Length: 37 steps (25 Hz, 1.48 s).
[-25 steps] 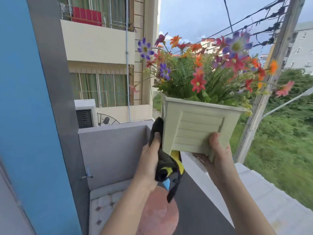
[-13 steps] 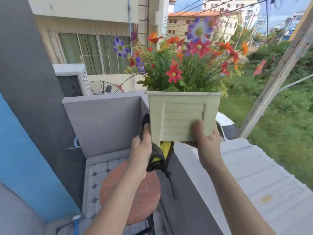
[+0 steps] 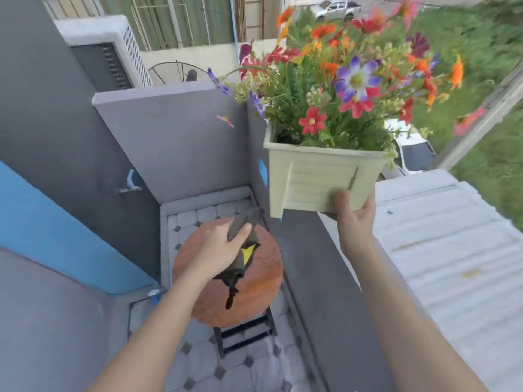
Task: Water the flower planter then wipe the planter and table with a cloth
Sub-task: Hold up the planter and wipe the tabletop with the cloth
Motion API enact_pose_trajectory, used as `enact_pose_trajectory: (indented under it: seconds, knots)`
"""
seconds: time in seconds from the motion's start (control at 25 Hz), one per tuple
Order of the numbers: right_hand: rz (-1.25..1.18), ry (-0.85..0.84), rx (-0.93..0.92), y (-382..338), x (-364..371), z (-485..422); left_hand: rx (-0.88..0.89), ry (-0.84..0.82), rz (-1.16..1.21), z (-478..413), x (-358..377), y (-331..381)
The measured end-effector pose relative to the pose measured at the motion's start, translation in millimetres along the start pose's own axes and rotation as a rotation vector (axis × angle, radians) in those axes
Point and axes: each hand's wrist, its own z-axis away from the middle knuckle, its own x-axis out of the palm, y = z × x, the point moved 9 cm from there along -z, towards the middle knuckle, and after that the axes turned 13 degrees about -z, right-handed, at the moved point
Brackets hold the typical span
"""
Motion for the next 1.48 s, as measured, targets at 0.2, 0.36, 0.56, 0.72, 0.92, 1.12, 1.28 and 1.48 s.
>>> enact_pose_trajectory:
  seconds: [0.2, 0.36, 0.56, 0.72, 0.92, 1.12, 1.28, 1.48]
  knots:
    - [-0.010, 0.059, 0.019, 52.5, -4.5, -1.1, 0.244, -0.047, -0.699, 6.5, 82.2, -82.3]
    - [0.004, 0.102, 0.019, 82.2, -11.2, -0.7, 0.300, -0.341, -0.802, 49.0, 160.6, -153.2]
    - [0.027, 0.143, 0.014, 111.7, -31.6, -5.8, 0.340, -0.267, -0.867, 60.2, 181.2, -157.1]
    - [0.045, 0.137, -0.009, 121.8, -42.7, -14.7, 0.366, -0.342, -0.849, 58.6, 194.5, -143.2]
    - [0.103, 0.130, 0.005, 128.8, -49.8, -28.0, 0.531, -0.301, -0.857, 48.6, 187.6, -133.0]
    - [0.020, 0.159, 0.031, 127.9, -47.2, -32.9, 0.573, -0.332, -0.795, 43.6, 212.1, -127.1]
    - [0.028, 0.170, -0.006, 127.9, -50.0, -30.6, 0.419, -0.269, -0.725, 9.0, 223.5, -92.9]
    - [0.053, 0.174, 0.009, 127.5, -47.6, -27.0, 0.224, -0.195, -0.685, -57.6, 228.9, -86.0]
